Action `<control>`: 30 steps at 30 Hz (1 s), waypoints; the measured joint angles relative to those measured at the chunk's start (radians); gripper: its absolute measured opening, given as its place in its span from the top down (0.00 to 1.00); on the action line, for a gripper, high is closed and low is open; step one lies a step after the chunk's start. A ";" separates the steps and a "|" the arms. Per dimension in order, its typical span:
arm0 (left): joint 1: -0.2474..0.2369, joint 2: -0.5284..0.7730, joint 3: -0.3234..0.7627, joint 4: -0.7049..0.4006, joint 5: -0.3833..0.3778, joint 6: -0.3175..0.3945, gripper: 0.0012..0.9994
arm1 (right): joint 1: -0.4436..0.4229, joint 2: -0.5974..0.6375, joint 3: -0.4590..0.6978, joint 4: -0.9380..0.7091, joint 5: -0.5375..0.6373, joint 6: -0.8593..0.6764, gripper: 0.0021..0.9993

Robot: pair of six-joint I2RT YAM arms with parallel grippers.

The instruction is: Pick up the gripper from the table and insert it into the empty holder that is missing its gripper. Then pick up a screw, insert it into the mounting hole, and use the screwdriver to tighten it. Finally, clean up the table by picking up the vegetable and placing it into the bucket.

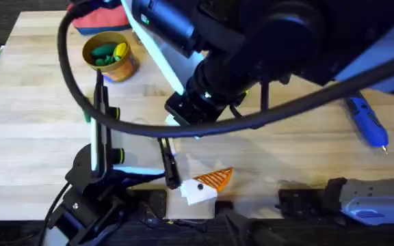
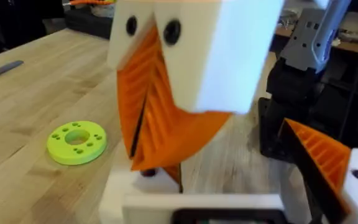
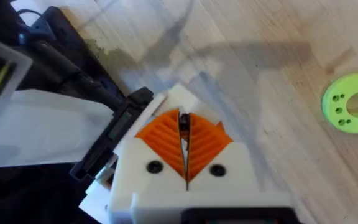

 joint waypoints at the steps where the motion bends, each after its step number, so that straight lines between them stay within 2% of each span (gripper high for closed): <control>1: 0.000 0.000 0.000 0.000 0.000 0.000 0.01 | 0.000 0.000 0.000 0.000 0.000 0.000 1.00; 13: 0.000 0.000 0.000 0.000 0.000 0.000 0.01 | 0.000 0.000 0.000 -0.001 -0.005 0.000 0.99; 15: 0.000 0.000 0.000 0.000 0.000 0.000 0.01 | 0.000 0.000 0.000 -0.001 -0.009 0.002 0.94; 18: 0.000 0.000 0.000 0.000 0.000 0.000 0.01 | 0.001 0.000 0.000 -0.001 -0.014 0.003 0.92; 23: 0.000 0.000 0.000 0.000 0.000 0.000 0.01 | 0.002 0.000 0.000 -0.001 -0.023 0.007 0.81; 25: 0.000 0.000 0.000 0.000 0.000 0.000 0.01 | 0.003 0.000 0.000 -0.001 -0.023 0.007 0.73; 27: 0.000 0.000 0.000 0.000 0.000 0.000 0.01 | 0.003 0.000 0.000 -0.001 -0.025 0.013 0.58; 30: 0.000 0.000 0.000 0.000 0.000 0.000 0.01 | 0.003 0.000 0.000 -0.002 -0.022 0.014 0.50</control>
